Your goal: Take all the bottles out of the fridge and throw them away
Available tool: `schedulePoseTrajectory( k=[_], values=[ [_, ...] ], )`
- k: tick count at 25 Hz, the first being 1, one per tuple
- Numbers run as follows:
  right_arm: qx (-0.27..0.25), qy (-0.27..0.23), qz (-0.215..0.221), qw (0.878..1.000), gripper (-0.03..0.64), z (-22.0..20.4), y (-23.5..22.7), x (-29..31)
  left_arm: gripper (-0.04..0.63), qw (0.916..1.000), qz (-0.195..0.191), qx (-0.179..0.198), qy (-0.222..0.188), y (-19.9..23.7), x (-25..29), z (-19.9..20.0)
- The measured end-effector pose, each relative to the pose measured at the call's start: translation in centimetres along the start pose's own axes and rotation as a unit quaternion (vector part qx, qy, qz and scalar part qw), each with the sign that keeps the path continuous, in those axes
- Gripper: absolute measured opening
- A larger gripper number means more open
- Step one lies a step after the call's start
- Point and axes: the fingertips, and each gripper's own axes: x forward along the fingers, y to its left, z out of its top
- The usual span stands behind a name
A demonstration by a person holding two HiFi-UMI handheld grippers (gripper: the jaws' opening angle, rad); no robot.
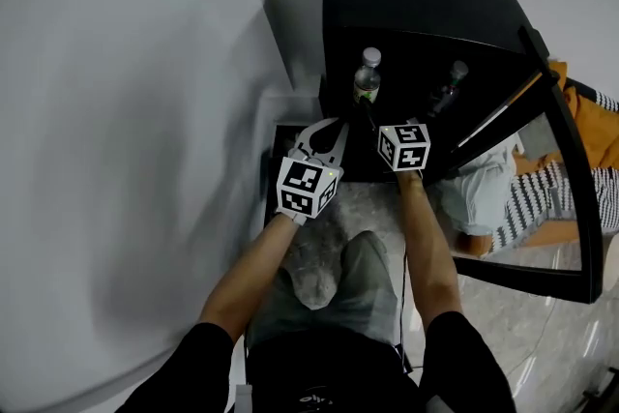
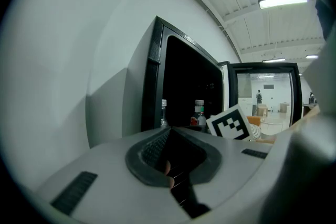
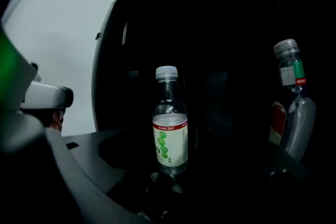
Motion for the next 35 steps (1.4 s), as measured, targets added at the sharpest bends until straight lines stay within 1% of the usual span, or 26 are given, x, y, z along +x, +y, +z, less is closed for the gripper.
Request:
schedulePoseTrajectory(
  k=[1,5,7,14,19,27,31,35],
  values=[
    [0.000,0.004,0.001,1.000,0.309,-0.3,-0.1,0.8,0.002,1.0000,-0.001,0.000,-0.002,0.1,0.1,-0.2],
    [0.005,0.015,-0.008,1.000,0.331,-1.2,-0.5,3.7,0.002,0.9999,0.001,0.003,-0.013,1.2,0.3,-0.6],
    [0.003,0.016,-0.015,1.000,0.334,-1.4,-0.7,4.7,0.002,0.9999,0.003,0.007,-0.014,1.6,0.2,-0.9],
    [-0.011,0.004,-0.020,1.000,0.331,-1.1,-0.6,6.2,0.002,0.9997,0.009,0.014,-0.016,2.5,-0.1,-1.7],
    [-0.017,-0.007,-0.026,0.999,0.321,-1.1,-0.3,5.4,0.002,0.9997,0.011,0.015,-0.015,2.8,-0.3,-1.6],
    [-0.013,0.004,-0.027,1.000,0.319,-1.7,0.0,3.1,0.002,0.9999,0.011,0.008,-0.004,2.7,-0.5,-0.9],
    [-0.008,0.012,-0.030,0.999,0.319,-1.3,0.2,1.2,0.002,1.0000,0.002,0.002,0.009,1.8,-0.6,0.3],
    [-0.002,0.023,-0.038,0.999,0.319,0.1,0.8,-2.1,0.002,0.9997,-0.008,-0.005,0.022,0.5,-1.5,2.6]
  ],
)
